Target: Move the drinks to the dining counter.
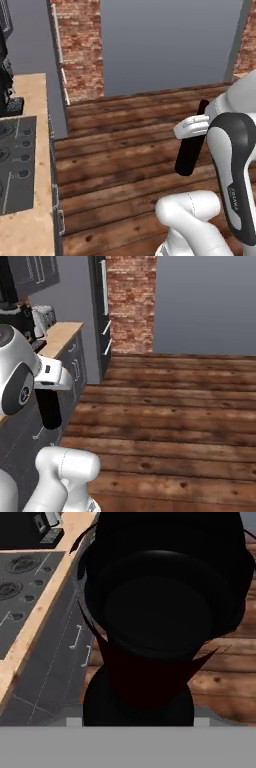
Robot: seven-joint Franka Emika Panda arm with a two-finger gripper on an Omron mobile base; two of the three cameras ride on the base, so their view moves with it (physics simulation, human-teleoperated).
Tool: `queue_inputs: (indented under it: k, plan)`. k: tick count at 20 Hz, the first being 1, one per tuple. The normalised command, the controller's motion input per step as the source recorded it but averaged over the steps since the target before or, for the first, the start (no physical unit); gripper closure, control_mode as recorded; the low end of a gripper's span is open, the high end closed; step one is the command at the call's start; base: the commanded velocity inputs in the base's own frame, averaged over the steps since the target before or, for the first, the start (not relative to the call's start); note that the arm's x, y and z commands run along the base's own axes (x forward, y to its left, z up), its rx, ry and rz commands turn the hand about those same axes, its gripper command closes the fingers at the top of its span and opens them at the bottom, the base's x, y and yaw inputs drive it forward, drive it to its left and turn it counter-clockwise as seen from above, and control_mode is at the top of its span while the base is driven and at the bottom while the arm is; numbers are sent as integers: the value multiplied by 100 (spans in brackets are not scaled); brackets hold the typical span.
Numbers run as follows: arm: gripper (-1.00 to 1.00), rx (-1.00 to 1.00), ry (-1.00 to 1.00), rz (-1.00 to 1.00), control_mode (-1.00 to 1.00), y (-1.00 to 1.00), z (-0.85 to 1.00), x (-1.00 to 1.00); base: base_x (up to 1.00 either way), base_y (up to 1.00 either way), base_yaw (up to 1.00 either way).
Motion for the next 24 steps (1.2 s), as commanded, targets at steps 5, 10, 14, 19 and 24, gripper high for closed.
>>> queue_inputs:
  k: [5, 10, 14, 19, 24]
  plan:
    - [100, 0, 0, 0, 100, 0, 0, 0, 0, 0, -100]
    - [100, 0, 0, 0, 100, 0, 0, 0, 0, 0, -96]
    - [100, 0, 0, 0, 100, 0, 0, 0, 25, 11, -76]
    - [100, 0, 0, 0, 100, 0, 0, 0, 43, 7, -63]
    - [100, 0, 0, 0, 100, 0, 0, 0, 48, -24, -41]
